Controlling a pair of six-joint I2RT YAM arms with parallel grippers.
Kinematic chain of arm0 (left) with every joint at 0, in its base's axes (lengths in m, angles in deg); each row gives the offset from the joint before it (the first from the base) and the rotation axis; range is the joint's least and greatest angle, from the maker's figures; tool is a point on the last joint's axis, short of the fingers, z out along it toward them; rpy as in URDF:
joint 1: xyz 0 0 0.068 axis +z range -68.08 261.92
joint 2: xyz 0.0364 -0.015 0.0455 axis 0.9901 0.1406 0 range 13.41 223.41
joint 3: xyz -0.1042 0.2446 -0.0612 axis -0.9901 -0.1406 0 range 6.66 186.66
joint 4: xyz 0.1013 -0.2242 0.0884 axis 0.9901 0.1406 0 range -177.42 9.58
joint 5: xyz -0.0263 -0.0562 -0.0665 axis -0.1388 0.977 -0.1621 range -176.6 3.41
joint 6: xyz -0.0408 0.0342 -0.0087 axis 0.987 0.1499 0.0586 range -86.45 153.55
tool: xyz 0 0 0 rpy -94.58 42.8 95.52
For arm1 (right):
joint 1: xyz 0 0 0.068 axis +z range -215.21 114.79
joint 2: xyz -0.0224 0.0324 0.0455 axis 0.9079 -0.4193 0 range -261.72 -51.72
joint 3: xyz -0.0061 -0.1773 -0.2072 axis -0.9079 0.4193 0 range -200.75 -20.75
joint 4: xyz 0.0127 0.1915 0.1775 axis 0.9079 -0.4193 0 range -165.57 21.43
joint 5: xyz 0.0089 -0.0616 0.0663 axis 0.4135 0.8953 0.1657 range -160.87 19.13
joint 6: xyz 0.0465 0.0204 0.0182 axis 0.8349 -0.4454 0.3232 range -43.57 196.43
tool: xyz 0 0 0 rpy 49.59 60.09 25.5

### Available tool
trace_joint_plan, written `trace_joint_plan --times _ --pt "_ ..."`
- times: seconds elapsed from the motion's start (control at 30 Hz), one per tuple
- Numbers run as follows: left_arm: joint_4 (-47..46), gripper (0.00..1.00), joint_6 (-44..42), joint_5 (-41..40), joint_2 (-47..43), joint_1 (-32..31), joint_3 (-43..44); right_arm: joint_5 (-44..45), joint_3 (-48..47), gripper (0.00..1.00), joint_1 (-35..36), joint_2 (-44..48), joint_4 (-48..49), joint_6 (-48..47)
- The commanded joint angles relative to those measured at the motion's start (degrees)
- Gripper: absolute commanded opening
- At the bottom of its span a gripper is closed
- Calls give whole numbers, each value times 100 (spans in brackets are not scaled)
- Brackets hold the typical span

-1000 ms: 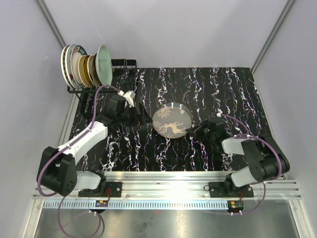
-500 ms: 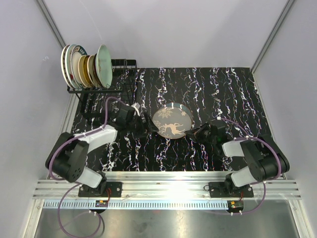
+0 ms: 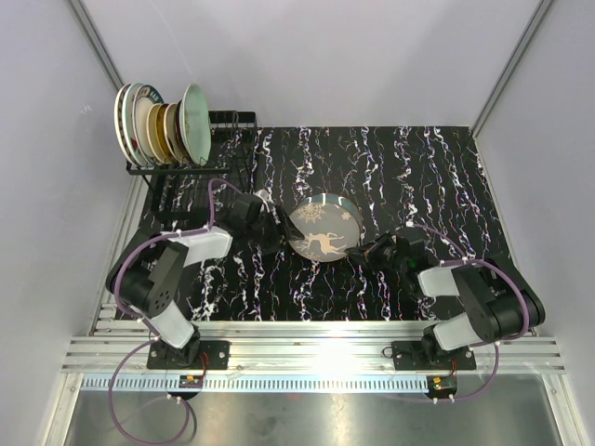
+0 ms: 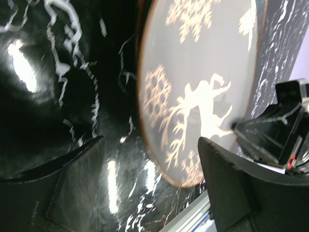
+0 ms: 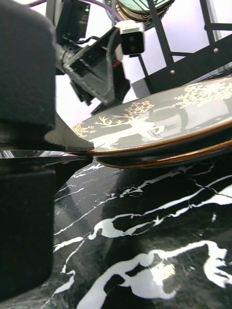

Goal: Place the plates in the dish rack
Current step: Pass the plate from the right arm to the left

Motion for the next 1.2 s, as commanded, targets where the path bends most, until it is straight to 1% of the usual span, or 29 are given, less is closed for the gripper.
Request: trace_joint_plan --times 0.0,0.17,0.3,0.37,0.53,0.63,0.83,0.93,0.97,1.03,1.07,1.1,1.17 --pt "-464 77 118 -50 130 -33 288 -529 8 0 28 279 -9 -75" --pt "-595 66 171 29 261 -25 349 -556 -45 0 37 561 -221 -146" --pt "-718 64 197 91 358 -33 332 -626 -89 0 55 631 -283 -155" --pt "-736 64 215 99 367 -42 314 -591 -106 0 177 622 -283 -146" --pt "-815 58 268 170 323 -42 305 -486 -238 0 573 394 -151 -111" --pt "-824 52 285 205 236 -34 297 -424 -238 0 748 306 -10 -32" --pt "-736 51 294 266 -2 -34 227 -336 -203 0 810 376 -45 -31" --pt "-692 47 312 302 -230 -34 165 -327 -264 0 811 446 -177 -75" --pt "-683 41 320 310 -309 -34 113 -327 -282 0 810 455 -212 -102" --pt "-640 35 320 275 -590 -34 51 -327 -317 0 819 517 -282 -137" --pt "-587 29 294 249 -704 -34 51 -327 -326 0 819 543 -344 -146" --pt "-413 26 285 179 -879 -34 77 -319 -335 0 828 578 -370 -163" --pt "-271 23 215 144 -1065 -34 112 -284 -379 0 845 622 -449 -268"
